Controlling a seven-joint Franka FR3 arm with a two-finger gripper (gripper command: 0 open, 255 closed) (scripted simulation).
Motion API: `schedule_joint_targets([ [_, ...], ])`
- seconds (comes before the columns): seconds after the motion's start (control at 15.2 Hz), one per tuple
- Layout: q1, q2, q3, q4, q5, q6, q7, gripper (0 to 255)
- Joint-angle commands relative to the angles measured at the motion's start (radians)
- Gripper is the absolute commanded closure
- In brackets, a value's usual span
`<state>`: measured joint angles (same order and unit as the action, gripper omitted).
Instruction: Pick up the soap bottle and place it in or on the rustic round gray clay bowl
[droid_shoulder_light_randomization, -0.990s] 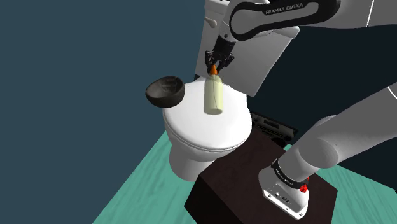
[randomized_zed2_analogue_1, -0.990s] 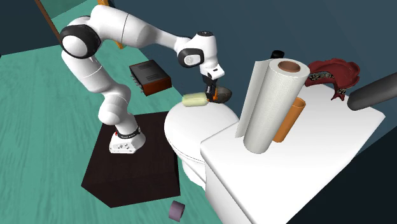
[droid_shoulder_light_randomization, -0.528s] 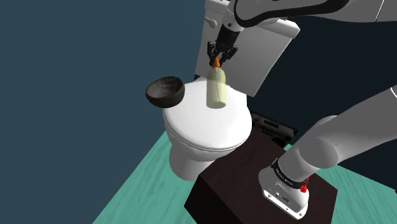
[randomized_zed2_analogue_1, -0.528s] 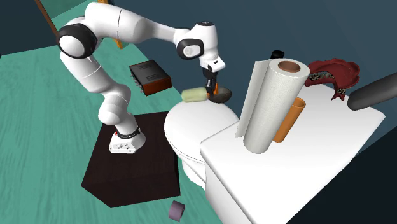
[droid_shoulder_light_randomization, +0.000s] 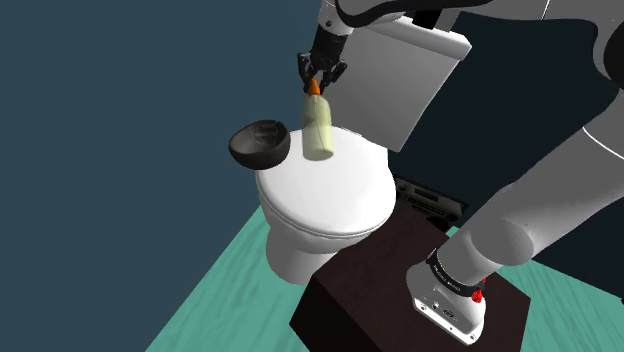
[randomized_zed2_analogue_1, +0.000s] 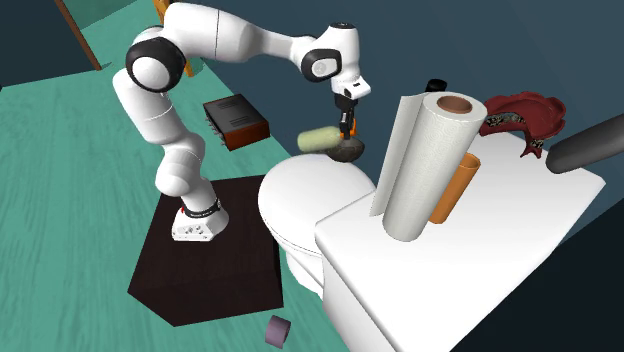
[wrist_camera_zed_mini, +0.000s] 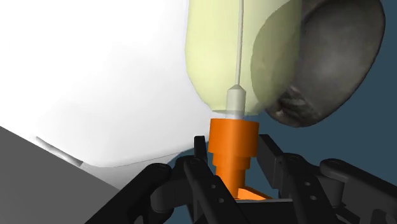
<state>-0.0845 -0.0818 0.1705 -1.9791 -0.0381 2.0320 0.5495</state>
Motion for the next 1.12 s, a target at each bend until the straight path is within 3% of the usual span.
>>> schedule_joint_targets([
  [0.0,0.012,0.070,0.018,0.091,-0.016,-0.024,0.036,255],
  [0.33,0.057,0.263,0.052,0.343,-0.070,-0.092,0.121,255],
  [1.06,0.057,0.282,0.047,0.221,-0.080,0.049,0.135,255],
])
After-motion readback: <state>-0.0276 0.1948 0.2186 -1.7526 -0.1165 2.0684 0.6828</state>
